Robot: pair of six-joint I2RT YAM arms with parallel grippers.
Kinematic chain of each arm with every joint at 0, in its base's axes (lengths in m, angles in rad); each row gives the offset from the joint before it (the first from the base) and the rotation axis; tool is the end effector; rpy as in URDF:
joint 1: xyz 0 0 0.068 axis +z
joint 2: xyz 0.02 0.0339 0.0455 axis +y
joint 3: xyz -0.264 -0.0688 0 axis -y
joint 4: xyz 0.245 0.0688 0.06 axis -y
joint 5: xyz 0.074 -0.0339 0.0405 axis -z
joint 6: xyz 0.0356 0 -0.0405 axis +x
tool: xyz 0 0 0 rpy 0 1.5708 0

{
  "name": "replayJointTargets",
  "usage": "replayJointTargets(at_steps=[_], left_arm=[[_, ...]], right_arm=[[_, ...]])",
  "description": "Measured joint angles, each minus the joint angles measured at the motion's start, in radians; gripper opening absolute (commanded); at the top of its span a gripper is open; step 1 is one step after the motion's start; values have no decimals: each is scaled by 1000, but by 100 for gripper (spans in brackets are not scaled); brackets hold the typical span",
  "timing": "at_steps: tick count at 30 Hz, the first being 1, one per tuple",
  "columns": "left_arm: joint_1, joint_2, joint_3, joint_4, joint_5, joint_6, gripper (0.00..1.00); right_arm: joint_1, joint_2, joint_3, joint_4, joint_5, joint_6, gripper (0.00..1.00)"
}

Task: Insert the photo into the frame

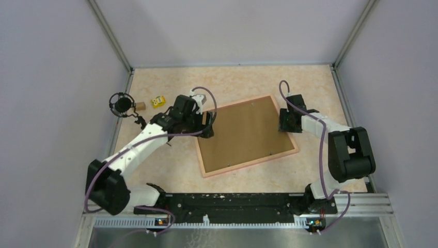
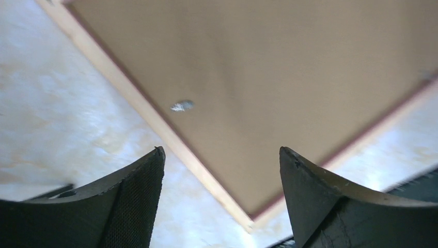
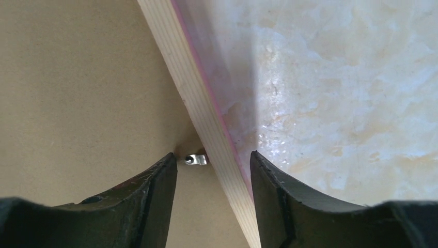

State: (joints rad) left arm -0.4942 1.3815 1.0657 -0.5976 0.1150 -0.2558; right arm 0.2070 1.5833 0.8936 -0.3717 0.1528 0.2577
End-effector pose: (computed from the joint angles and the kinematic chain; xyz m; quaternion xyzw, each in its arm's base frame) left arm 0.2522 -0.1405 0.2672 0.1308 0.9360 -0.1687 0.2800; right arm 0.2984 0.0571 0.1725 0.0437 0.9641 -0.0140 0.2615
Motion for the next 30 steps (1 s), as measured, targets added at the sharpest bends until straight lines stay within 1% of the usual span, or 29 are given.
replayJointTargets(at_steps=[2,3,4,6,7,9,11,14,18,22,24,27,30], left_arm=[[-34,-108,-71,24,56,-70,85],[-70,-151,-109,41,77,-111,84],[-130,-187,-152,66,90,-163,84],[-267,-208,-221,117,116,-260,83],[-320,-204,-249,142,123,-303,83],[-460,-170,-311,209,130,-403,83],[-552,-108,-326,240,123,-464,83],[-628,7,-309,286,99,-515,83],[-651,164,-245,319,54,-547,83],[-623,227,-189,327,3,-558,83],[-582,233,-186,335,3,-566,83],[-500,234,-187,336,23,-571,83],[-394,234,-188,336,30,-558,84]], right_arm=[[0,0,-5,23,-24,5,59],[1,0,-9,34,-34,8,60],[1,0,-11,38,-45,10,61],[1,0,-11,44,-53,16,61],[1,0,-11,48,-53,18,60],[1,4,-10,53,-50,24,57],[1,18,-1,55,-46,32,53],[0,53,37,58,-39,38,43],[0,86,65,87,-41,52,31],[-1,86,58,108,-33,64,19],[0,78,46,119,-31,64,12],[1,66,26,138,-50,72,6],[0,37,-17,171,-72,92,3]])
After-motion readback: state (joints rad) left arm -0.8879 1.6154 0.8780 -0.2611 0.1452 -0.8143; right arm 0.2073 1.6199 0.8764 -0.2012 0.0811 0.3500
